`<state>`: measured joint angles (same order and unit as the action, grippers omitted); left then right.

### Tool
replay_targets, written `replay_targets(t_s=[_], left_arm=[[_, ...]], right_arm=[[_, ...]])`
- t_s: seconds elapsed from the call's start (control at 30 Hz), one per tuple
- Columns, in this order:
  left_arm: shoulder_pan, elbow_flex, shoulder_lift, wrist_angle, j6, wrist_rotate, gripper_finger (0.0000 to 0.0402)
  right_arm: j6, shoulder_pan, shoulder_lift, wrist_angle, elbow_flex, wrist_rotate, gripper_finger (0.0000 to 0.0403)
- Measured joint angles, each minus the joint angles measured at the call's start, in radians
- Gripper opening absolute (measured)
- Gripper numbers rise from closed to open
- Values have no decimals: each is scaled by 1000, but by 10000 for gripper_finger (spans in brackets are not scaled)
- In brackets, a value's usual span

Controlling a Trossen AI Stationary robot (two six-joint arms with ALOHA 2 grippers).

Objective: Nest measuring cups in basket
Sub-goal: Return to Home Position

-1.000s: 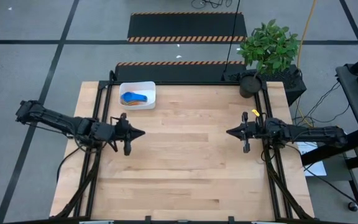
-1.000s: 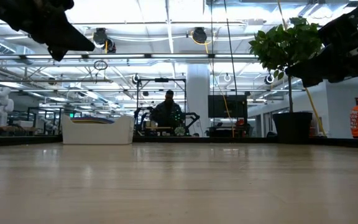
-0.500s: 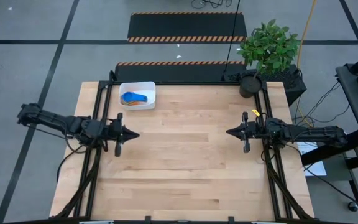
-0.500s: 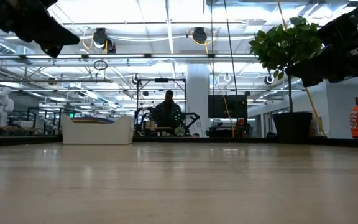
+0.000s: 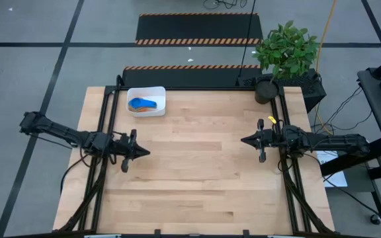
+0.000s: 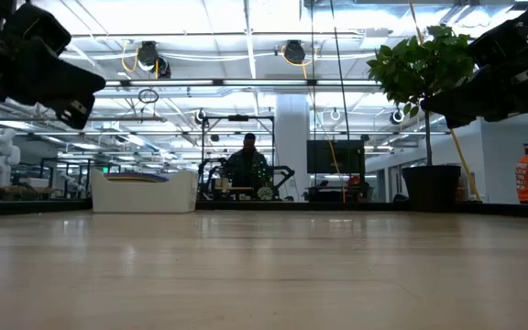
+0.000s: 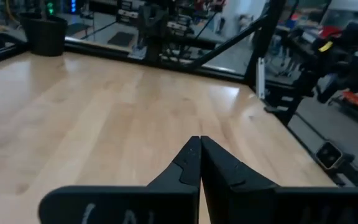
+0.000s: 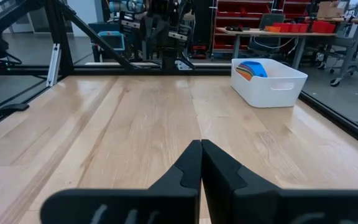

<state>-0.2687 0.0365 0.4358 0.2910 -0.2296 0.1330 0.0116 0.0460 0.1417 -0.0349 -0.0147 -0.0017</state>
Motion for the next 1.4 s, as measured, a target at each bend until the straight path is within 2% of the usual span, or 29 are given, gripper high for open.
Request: replay_targets(t_s=[0.07, 0.27, 0.53, 0.87, 1.1, 1.23, 1.3, 1.4], left_arm=[[0, -27, -1, 33, -2, -6, 4], [2, -27, -24, -4, 69, -2, 5], [7, -27, -115, -37, 150, 7, 3], [141, -27, -240, -100, 138, 5, 3], [253, -27, -305, -109, 137, -78, 5], [281, -27, -359, -103, 133, -122, 5], [282, -26, -391, -117, 146, -120, 4], [282, -26, -435, -203, 153, -65, 3]], right_arm=[[0, 0, 0, 0, 0, 0, 0], [0, 0, 0, 0, 0, 0, 0], [0, 0, 0, 0, 0, 0, 0], [0, 0, 0, 0, 0, 0, 0], [0, 0, 0, 0, 0, 0, 0], [0, 0, 0, 1, 0, 0, 0], [0, 0, 0, 1, 0, 0, 0], [0, 0, 0, 1, 0, 0, 0]])
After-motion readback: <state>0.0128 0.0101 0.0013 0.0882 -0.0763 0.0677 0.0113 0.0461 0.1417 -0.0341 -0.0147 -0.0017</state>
